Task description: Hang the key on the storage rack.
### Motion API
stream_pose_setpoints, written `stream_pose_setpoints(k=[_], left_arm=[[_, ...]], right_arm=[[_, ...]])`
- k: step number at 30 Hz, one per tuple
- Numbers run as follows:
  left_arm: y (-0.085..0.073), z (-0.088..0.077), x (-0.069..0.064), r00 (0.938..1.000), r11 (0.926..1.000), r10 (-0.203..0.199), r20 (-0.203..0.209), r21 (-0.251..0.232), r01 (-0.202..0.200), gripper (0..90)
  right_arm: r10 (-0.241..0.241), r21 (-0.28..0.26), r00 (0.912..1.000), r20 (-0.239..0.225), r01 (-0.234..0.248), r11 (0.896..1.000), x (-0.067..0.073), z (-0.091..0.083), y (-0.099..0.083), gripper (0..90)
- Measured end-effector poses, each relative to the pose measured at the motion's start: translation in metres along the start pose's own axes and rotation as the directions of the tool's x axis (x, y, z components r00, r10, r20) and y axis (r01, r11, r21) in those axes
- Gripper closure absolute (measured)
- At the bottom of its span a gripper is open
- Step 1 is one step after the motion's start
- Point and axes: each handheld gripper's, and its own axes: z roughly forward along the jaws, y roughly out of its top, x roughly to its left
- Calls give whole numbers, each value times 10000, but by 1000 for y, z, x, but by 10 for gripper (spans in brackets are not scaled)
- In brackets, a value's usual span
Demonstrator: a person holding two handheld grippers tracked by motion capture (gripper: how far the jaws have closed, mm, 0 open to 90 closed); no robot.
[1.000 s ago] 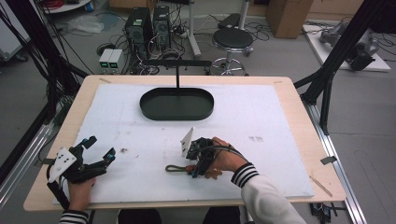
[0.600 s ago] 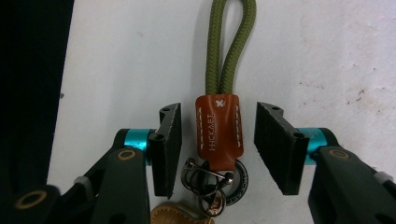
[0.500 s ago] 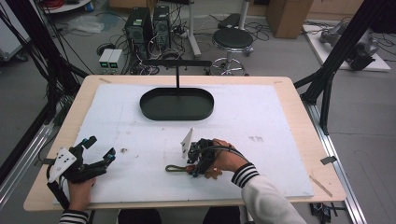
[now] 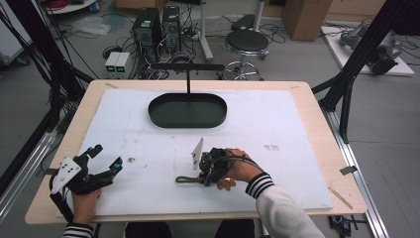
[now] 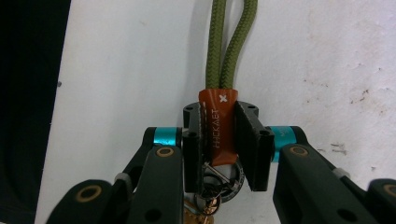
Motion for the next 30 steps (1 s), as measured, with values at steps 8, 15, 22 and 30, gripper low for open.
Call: stream_pose_setpoints(k=[8, 15, 22, 30], left_arm=[[0, 0, 0, 10000, 10000, 8, -17, -12, -8, 138], [0, 0, 0, 10000, 10000, 41, -6, -10, -41, 138], [0, 0, 0, 10000, 10000, 39, -3, -10, -39, 138], [0, 0, 0, 10000, 10000, 64, -17, -28, -64, 138]], right_arm=[[347, -303, 9994, 87, -344, 9989, -2, -5, -3, 735], [770, -763, 9967, 249, -749, 9943, -3, -14, -7, 738], [1199, -1993, 9918, 433, -1090, 9739, -6, -30, -12, 739], [2291, -3745, 9709, 699, -1874, 9081, -11, -48, -18, 740]])
